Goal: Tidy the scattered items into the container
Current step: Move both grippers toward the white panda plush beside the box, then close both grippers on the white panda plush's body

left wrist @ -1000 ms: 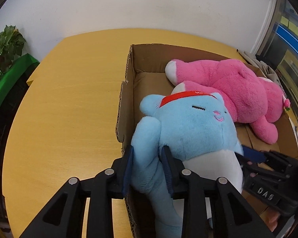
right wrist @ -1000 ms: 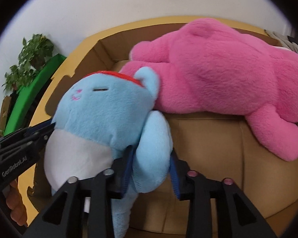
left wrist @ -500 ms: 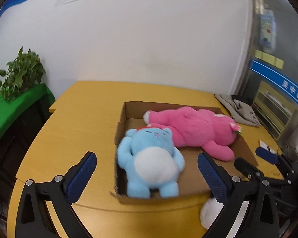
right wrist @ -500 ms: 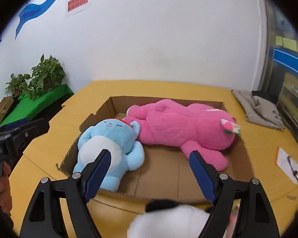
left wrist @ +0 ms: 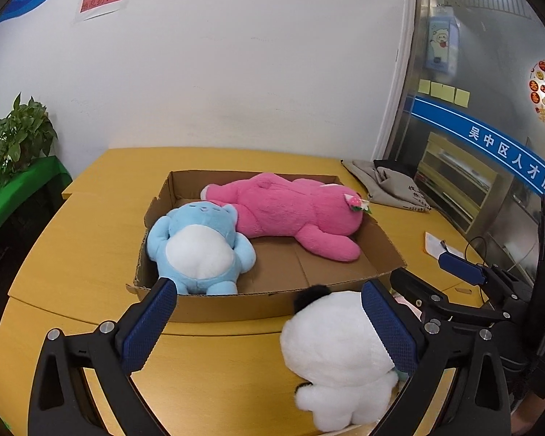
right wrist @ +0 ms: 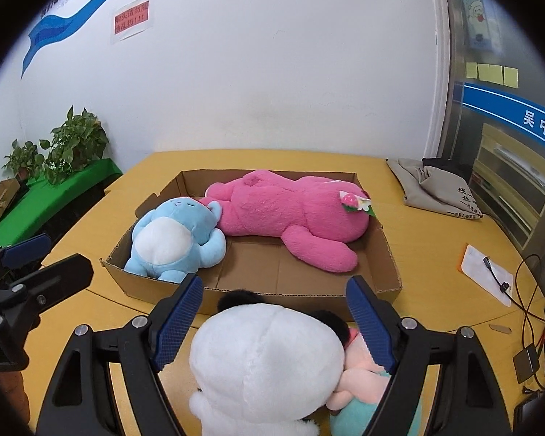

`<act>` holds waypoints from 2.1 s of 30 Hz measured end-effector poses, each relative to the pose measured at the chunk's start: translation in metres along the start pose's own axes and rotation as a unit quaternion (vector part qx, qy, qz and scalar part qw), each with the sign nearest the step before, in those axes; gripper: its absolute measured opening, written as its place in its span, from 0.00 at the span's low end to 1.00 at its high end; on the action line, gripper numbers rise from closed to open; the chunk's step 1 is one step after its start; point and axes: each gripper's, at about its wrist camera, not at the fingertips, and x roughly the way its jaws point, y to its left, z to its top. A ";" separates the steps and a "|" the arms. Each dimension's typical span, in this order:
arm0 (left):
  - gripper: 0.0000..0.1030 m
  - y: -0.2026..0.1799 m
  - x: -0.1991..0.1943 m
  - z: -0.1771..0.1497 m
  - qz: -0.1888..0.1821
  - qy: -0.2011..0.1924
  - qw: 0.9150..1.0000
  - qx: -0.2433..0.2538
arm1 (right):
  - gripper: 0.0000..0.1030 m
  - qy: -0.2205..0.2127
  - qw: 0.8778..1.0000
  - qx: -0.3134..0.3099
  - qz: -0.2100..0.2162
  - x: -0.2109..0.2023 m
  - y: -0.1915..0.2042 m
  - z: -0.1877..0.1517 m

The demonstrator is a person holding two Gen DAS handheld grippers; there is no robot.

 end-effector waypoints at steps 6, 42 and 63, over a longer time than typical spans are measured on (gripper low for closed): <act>1.00 -0.005 0.008 -0.003 -0.005 0.008 1.000 -0.001 | 0.79 0.006 1.000 -0.002 -0.002 0.002 -0.003 -0.005; 1.00 -0.027 0.046 -0.017 -0.033 0.057 0.998 0.011 | 0.79 0.025 0.999 0.028 -0.009 0.020 -0.038 -0.015; 1.00 0.023 0.100 -0.061 -0.068 0.153 0.984 -0.058 | 0.77 0.120 0.982 0.051 0.135 0.079 -0.024 -0.071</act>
